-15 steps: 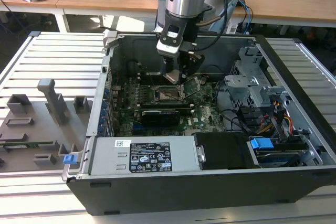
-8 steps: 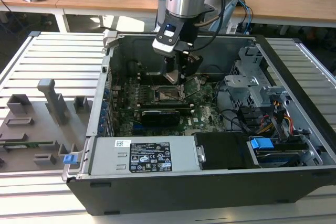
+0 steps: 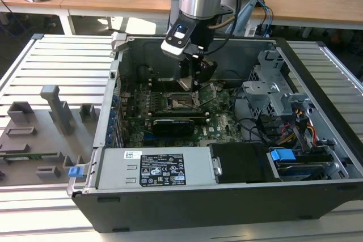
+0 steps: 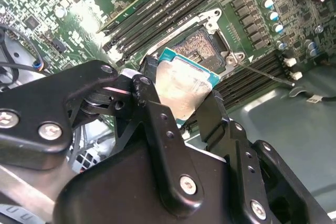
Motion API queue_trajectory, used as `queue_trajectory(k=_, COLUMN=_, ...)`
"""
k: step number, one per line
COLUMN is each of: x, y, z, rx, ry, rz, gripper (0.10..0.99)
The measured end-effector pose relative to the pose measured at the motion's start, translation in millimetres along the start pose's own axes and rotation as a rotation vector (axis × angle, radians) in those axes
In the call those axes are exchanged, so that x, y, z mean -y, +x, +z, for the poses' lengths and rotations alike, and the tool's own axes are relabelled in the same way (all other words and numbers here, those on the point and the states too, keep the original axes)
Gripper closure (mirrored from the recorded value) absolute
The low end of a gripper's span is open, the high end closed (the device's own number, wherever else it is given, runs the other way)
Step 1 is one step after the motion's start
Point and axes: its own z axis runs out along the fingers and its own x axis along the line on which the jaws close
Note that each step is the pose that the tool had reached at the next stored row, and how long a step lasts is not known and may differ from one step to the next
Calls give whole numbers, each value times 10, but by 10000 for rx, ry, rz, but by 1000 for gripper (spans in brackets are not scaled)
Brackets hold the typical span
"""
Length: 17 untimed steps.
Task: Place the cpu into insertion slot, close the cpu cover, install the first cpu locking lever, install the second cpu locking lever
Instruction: 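Place the cpu into insertion slot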
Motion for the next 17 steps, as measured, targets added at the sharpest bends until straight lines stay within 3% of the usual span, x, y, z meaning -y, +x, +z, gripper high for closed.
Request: queue_trajectory(k=17, x=-6, y=-2, z=1, rx=46, ry=40, rz=1962, gripper=545)
